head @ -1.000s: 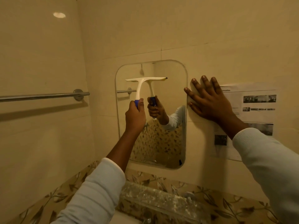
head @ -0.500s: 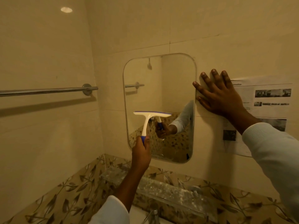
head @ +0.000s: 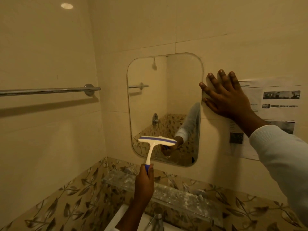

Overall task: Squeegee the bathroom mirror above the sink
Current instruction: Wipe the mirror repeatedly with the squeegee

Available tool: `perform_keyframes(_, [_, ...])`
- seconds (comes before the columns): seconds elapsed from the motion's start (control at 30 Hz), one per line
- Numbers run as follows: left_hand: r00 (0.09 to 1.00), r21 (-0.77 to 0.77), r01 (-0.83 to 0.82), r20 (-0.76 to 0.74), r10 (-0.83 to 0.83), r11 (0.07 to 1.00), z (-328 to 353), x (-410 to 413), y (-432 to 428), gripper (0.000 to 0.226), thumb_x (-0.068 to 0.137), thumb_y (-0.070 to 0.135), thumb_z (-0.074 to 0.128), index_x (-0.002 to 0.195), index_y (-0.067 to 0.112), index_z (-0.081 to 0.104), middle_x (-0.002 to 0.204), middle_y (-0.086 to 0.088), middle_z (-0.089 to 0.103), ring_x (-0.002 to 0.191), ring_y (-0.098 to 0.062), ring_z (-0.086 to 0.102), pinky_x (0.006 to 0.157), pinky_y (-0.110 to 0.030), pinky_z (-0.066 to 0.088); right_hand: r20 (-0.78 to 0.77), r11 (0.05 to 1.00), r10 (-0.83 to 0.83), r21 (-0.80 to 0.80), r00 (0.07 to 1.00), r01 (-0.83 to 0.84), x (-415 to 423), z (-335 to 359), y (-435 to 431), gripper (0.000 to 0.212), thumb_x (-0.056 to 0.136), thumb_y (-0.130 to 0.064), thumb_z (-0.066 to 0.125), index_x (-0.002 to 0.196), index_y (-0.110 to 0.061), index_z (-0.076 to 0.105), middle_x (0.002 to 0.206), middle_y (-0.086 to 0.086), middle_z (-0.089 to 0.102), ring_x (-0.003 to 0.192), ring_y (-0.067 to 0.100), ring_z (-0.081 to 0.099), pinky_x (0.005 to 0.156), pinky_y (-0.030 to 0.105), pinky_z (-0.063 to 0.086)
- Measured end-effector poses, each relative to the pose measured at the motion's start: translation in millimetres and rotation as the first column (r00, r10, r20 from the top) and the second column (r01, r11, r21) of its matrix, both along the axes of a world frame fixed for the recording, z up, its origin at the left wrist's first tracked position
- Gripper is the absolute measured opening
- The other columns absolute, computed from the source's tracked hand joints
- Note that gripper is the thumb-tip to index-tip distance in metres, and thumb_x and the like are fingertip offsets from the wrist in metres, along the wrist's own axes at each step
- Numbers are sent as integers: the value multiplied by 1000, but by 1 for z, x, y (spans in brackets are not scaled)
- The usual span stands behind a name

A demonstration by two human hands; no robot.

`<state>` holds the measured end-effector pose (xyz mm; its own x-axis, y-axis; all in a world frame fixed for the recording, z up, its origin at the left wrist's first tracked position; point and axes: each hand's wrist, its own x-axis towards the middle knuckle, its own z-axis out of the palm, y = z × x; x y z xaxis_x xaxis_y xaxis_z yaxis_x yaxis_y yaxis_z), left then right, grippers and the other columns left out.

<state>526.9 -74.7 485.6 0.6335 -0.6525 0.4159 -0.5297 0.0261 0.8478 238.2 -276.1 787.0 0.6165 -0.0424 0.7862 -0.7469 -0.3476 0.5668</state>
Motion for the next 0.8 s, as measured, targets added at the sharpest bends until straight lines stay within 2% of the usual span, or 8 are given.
perform_keyframes(0.3, [999, 126, -1, -44, 7, 992, -39, -6, 18, 24, 107, 40, 46, 118, 20, 55, 74, 3, 62, 58, -8, 58, 47, -15, 40, 6, 1000, 15, -7, 1000, -15, 1, 0, 1, 72, 107, -61, 24, 169, -29, 9, 174, 19, 16, 160, 48, 9, 129, 65, 6])
perform_keyframes(0.5, [995, 155, -16, -91, 31, 988, -47, -13, 24, 26, 105, 44, 46, 106, 21, 58, 68, 4, 63, 53, -6, 57, 46, -15, 40, 5, 1000, 5, -12, 1000, -5, 1, 1, 0, 71, 107, -61, 26, 169, -29, 10, 174, 19, 17, 160, 48, 10, 129, 64, 7])
perform_keyframes(0.67, [992, 202, -12, -123, 37, 979, -46, -16, 29, 28, 105, 45, 46, 107, 20, 58, 76, 6, 64, 66, -5, 62, 52, -13, 39, 6, 1000, 4, -20, 1000, -3, 1, 1, 1, 70, 108, -60, 26, 169, -28, 12, 174, 19, 18, 160, 48, 12, 129, 64, 9])
perform_keyframes(0.8, [989, 147, -35, -135, 55, 989, -33, -30, 37, 26, 104, 46, 47, 99, 23, 58, 71, 2, 64, 62, -11, 63, 54, -22, 46, 7, 1000, 10, -17, 1000, -10, 1, 0, 1, 70, 108, -60, 26, 169, -28, 12, 174, 19, 17, 160, 48, 11, 129, 64, 8])
